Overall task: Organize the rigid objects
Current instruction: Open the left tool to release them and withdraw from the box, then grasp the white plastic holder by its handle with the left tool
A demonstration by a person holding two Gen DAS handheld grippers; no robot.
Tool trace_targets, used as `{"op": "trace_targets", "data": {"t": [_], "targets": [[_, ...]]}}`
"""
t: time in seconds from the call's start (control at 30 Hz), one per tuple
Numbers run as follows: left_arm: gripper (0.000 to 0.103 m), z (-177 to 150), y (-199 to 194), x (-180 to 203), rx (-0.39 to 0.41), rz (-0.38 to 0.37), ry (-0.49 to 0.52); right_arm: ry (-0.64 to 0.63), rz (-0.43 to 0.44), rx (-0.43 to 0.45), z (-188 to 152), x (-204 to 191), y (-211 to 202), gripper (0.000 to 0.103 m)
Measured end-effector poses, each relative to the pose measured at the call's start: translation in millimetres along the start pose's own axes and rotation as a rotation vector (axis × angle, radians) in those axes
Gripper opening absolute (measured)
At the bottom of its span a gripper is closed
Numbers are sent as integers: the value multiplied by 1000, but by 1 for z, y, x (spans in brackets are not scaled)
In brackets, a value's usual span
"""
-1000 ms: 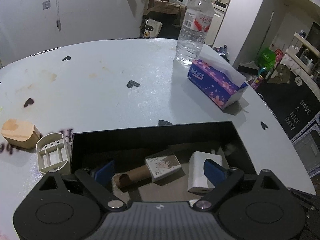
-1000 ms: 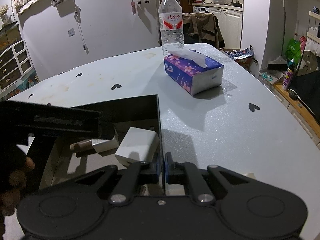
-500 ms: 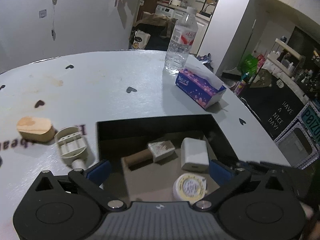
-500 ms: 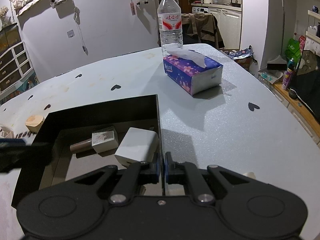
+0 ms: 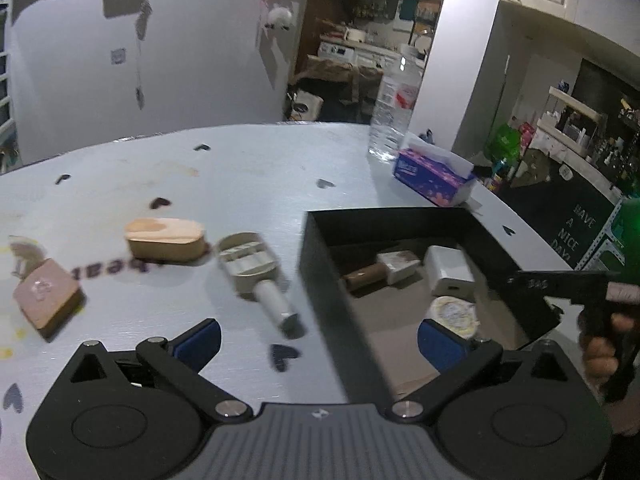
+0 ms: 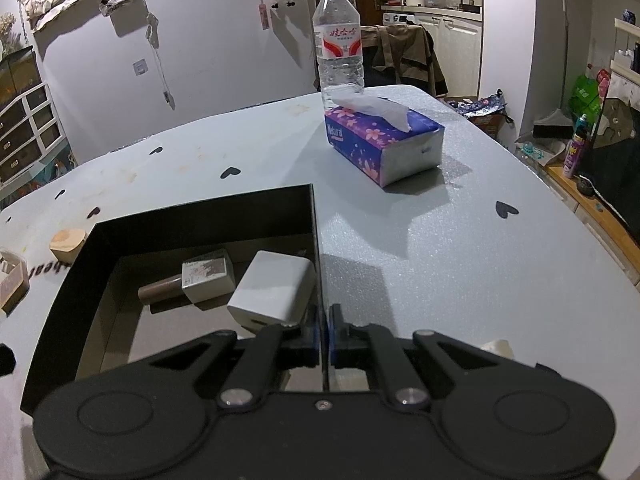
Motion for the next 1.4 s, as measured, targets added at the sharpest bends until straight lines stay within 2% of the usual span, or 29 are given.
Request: {"op": "trace_targets", "data": {"t": [0.23,0.37,0.5,0.6,0.73,1.0,1.1,1.13,1.17,1.3,1.4], "targets": [[101,-18,1,-44,43,68,-52,1,-7,5,-1,0,-1,4],[93,-12,13,-58,75,90,-47,-1,-18,5,-1,-2,-1,4],[92,-2,36,-63,81,56,-67,1,-22,2,-1,-2,-1,4],[88,5,59,-61,55,37,-43,0,-25,0,0,-2,0,4],[88,8,85,-57,20,16,-16,0,-29,-1,0,-2,0,4],[87,21,104,-63,57,-35,-27,-4,-31,0,0,-2,0,4],[76,19,107,-67,53,-86,-60,-2,-27,-1,0,-2,1,4],[68,17,108,-68,40,-88,-58,-3,-28,-1,0,-2,1,4],[64,15,109,-69,42,-81,-40,-3,-28,-1,0,-2,1,4],[55,10,105,-67,42,-66,41,-2,-28,-1,0,-2,1,4],[53,8,101,-69,37,-62,50,-2,-26,-1,0,-2,1,4]]}}
Point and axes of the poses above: each gripper's, at about its wrist camera, not at the fingertips, and y roughly the way its jaws point, x to its right, z to its top, the point moved 9 cm from there along y, roughly the way its jaws point, and after that the axes turned 9 degrees about y, right-handed, at the moved point
